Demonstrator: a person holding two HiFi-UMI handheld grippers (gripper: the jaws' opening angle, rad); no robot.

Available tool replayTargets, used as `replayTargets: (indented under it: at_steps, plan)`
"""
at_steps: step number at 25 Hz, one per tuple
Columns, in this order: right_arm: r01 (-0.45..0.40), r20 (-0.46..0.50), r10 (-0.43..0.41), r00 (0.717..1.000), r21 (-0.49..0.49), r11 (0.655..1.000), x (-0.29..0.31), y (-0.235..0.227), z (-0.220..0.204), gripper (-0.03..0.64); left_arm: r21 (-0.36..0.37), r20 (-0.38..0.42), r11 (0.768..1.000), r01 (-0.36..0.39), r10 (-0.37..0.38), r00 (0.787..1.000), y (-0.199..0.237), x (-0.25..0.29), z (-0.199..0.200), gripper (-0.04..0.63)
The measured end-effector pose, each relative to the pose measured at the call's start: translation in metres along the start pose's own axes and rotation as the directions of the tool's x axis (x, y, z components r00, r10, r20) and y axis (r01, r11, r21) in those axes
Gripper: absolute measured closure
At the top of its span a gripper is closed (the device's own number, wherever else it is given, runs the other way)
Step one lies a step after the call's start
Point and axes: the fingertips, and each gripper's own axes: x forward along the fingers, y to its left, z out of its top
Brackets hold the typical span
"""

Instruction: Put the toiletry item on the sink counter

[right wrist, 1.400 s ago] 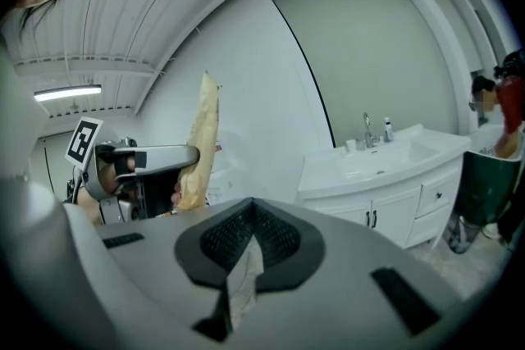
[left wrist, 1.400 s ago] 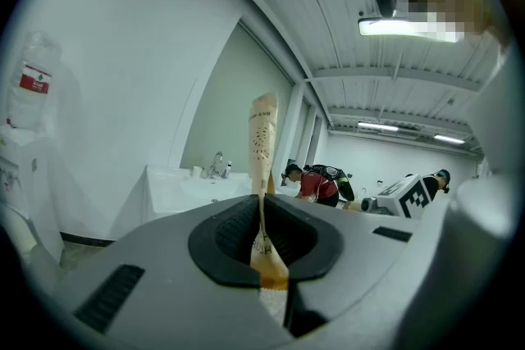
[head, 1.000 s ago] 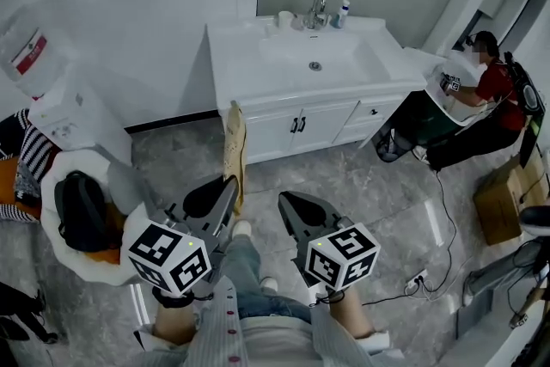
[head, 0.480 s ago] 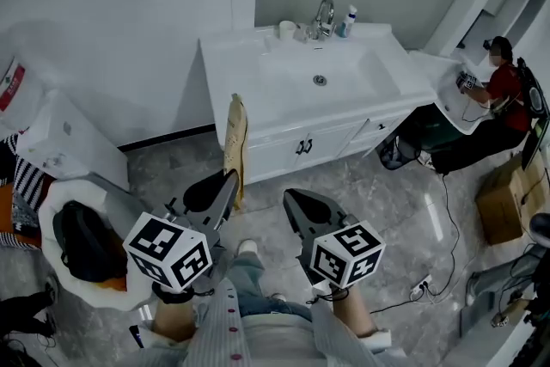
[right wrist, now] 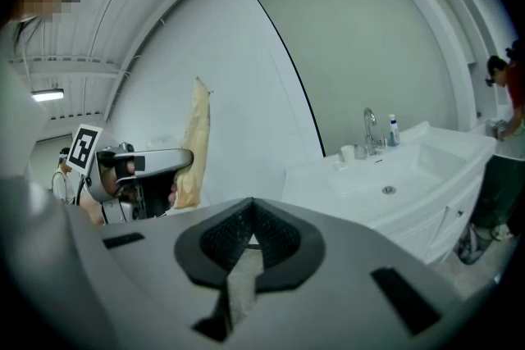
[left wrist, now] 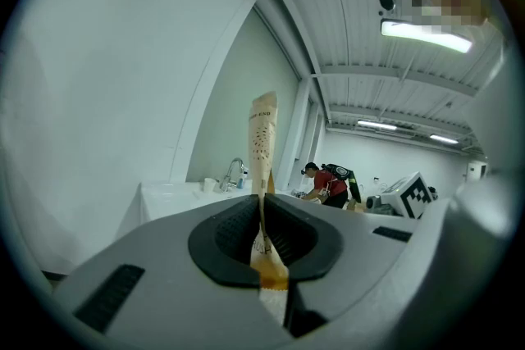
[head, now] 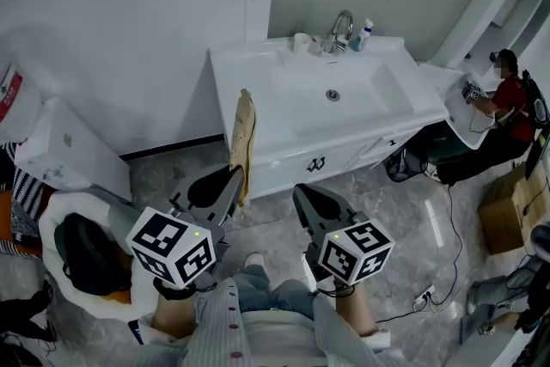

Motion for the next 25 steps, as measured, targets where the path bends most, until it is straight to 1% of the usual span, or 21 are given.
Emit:
replayTargets:
  at_steps: [7,12,16,19,25]
  plan:
    - [0.02,0.005,-0.02,1.0,0.048,0.999,0.014,-0.014,0.002,0.607,-0.01,-0.017,1.0,-0.005,0.004,1.0,0.022,0.009,-0.001,0.566]
    - [0.023,-0.001,-0.023,1.0,0.06,0.998,0.025,-0.036,0.005,0.607,-0.017,-0.025,0.999,-0.027,0.027,0.999,0.035,0.022,-0.005,0.566]
    - [-0.003,-0.005,0.004,1.0,0.058,0.998,0.049,-0.06,0.017,0.607,-0.02,-0.028,0.998,-0.059,0.058,0.998,0.049,0.046,-0.004,0.566]
    - [-0.035,-0.028,0.037,0.999,0.062,0.997,0.076,-0.08,0.026,0.607,-0.028,-0.027,0.996,-0.089,0.088,0.996,0.065,0.068,0.002,0.566]
    - [-0.09,-0.063,0.093,0.994,0.041,0.995,0.122,-0.124,0.054,0.607,-0.044,-0.013,0.987,-0.152,0.151,0.988,0.1,0.124,0.018,0.566]
